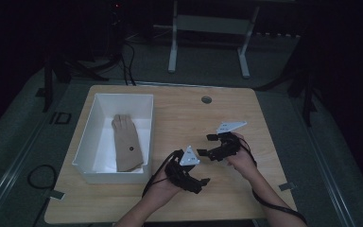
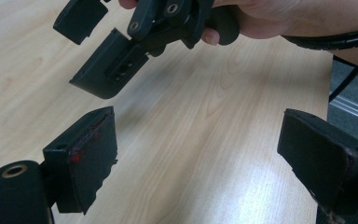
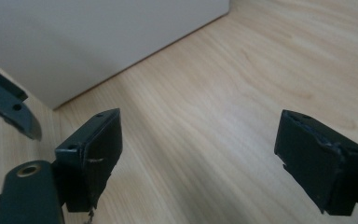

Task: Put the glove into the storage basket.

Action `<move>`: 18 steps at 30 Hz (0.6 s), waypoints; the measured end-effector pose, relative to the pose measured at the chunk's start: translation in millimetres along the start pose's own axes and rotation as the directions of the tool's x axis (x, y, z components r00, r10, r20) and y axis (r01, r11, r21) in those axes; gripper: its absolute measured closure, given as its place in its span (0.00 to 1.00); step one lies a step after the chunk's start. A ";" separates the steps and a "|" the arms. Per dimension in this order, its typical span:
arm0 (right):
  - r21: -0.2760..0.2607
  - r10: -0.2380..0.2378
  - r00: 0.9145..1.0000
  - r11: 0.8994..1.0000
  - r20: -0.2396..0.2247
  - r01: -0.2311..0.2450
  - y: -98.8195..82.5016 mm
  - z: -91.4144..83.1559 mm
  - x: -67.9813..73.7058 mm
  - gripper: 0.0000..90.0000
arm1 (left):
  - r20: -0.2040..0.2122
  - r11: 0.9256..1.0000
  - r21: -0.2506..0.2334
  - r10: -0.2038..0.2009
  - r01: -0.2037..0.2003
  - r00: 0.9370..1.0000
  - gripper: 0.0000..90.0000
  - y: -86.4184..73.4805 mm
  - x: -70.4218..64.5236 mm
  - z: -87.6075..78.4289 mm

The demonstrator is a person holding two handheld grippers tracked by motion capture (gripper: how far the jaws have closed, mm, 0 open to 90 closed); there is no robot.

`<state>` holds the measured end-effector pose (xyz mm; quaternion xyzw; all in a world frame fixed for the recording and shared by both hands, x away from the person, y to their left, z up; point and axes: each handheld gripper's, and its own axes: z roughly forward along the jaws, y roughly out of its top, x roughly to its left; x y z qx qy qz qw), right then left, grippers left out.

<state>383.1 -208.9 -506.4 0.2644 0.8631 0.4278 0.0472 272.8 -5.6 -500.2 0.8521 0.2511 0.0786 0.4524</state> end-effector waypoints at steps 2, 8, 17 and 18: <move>-0.001 0.002 1.000 1.000 -0.006 -0.002 -6.2 0.9 -1.0 0.17 | 0.003 1.000 0.007 -0.001 0.001 1.000 0.14 -3.5 0.1 3.6; 0.008 0.007 1.000 1.000 0.007 -0.007 -20.0 3.2 -3.6 0.17 | 0.018 1.000 0.017 -0.008 0.007 1.000 0.14 -14.3 -0.1 13.4; 0.032 0.023 0.999 0.999 0.027 -0.024 -42.0 9.0 -6.2 0.16 | 0.023 1.000 0.029 -0.005 0.005 1.000 0.14 -27.4 -1.4 27.6; 0.033 0.024 0.999 0.999 0.028 -0.025 -44.2 9.4 -6.3 0.16 | 0.025 0.999 0.036 -0.003 0.002 1.000 0.14 -28.7 -1.5 29.1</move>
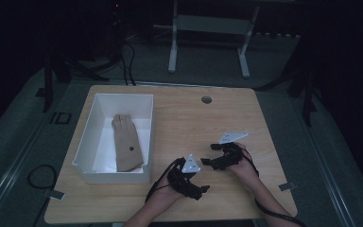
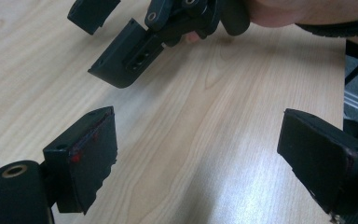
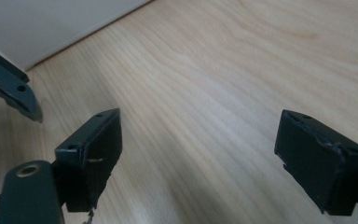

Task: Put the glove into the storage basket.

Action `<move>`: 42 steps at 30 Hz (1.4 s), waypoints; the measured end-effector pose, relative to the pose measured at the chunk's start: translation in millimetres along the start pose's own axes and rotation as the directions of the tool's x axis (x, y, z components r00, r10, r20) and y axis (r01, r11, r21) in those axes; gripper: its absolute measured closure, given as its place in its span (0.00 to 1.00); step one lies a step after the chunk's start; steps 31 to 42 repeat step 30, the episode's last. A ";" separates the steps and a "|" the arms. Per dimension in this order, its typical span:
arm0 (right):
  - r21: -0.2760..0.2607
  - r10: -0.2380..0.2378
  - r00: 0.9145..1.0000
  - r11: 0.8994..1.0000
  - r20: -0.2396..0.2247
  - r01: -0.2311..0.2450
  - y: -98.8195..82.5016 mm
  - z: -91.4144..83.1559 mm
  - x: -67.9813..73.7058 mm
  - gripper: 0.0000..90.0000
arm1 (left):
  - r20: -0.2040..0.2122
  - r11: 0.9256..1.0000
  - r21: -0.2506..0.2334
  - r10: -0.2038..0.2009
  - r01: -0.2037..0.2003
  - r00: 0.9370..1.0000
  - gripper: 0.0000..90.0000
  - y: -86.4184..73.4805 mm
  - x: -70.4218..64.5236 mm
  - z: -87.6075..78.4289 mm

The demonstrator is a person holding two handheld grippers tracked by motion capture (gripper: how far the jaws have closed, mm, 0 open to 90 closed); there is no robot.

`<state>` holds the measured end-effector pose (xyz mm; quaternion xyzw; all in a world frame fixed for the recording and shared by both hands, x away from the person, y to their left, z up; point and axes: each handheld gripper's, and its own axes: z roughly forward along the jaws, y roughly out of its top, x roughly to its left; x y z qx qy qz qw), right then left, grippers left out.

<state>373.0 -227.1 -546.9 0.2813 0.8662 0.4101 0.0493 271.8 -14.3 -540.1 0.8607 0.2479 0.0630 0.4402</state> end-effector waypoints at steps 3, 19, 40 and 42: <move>0.013 0.001 1.000 1.000 0.010 -0.001 -6.3 1.4 -0.2 0.16 | 0.008 1.000 0.010 -0.003 0.003 1.000 0.14 -3.0 0.1 3.5; 0.019 -0.051 0.995 0.999 0.082 0.049 -26.7 -7.2 1.4 0.15 | 0.004 1.000 0.017 -0.013 0.013 1.000 0.14 -18.8 3.9 13.5; 0.013 -0.060 0.994 0.998 0.089 0.059 -27.6 -6.4 1.4 0.15 | -0.002 1.000 0.013 0.009 -0.009 1.000 0.14 -18.9 2.9 13.7; 0.013 -0.060 0.994 0.998 0.089 0.059 -27.6 -6.4 1.4 0.15 | -0.002 1.000 0.013 0.009 -0.009 1.000 0.14 -18.9 2.9 13.7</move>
